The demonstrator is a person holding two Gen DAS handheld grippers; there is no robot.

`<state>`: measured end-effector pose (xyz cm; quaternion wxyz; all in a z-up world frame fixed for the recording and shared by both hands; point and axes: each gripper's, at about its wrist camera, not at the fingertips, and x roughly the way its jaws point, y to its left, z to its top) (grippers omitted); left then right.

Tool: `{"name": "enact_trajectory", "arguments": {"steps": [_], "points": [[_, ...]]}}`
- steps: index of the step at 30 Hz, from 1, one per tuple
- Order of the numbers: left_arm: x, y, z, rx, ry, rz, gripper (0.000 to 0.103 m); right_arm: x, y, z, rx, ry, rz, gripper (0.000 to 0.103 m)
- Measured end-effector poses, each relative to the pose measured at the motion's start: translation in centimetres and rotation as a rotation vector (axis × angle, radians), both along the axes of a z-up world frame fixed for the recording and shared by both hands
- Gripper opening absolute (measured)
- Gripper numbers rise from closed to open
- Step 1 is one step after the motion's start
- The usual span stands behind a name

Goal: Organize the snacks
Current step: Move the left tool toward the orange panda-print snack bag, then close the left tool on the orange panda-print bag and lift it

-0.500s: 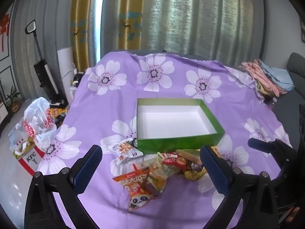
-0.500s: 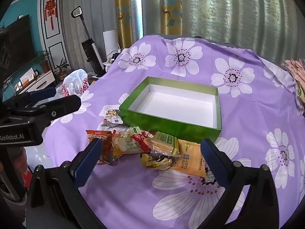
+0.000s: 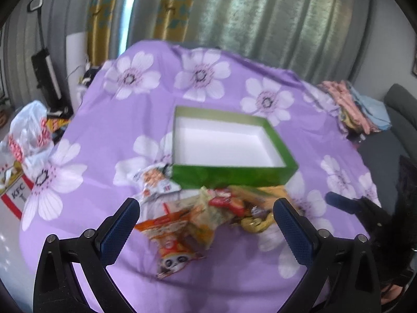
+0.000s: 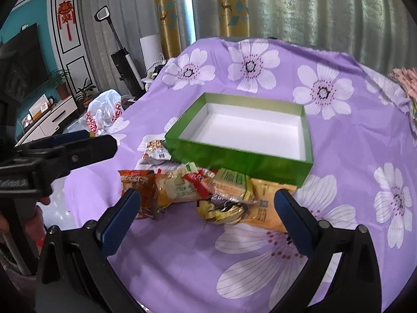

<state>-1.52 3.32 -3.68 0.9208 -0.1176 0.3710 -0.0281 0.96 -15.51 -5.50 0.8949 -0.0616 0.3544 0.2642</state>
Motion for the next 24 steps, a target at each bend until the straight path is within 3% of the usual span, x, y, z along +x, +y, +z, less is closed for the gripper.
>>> {"name": "enact_trajectory", "arguments": {"steps": [7,11,15,19,24], "points": [[0.0,3.5,-4.1,-0.134,0.114,0.003,0.102,-0.5,1.0,-2.4,0.085,0.090,0.087,0.103],[-0.7,5.0,-5.9,-0.202,0.142,0.012,0.102,-1.0,1.7,-3.7,0.085,0.231,0.134,0.103],[-0.9,5.4,-7.3,-0.248,0.165,-0.004,0.102,-1.2,3.0,-5.5,0.110,0.271,0.199,0.102],[-0.6,5.4,-8.6,-0.267,0.199,-0.017,0.102,-1.7,5.2,-7.0,0.187,0.319,0.279,0.095],[0.0,5.3,-9.5,-0.276,0.208,-0.023,0.102,-0.7,7.2,-8.5,0.175,0.360,0.309,0.079]]}}
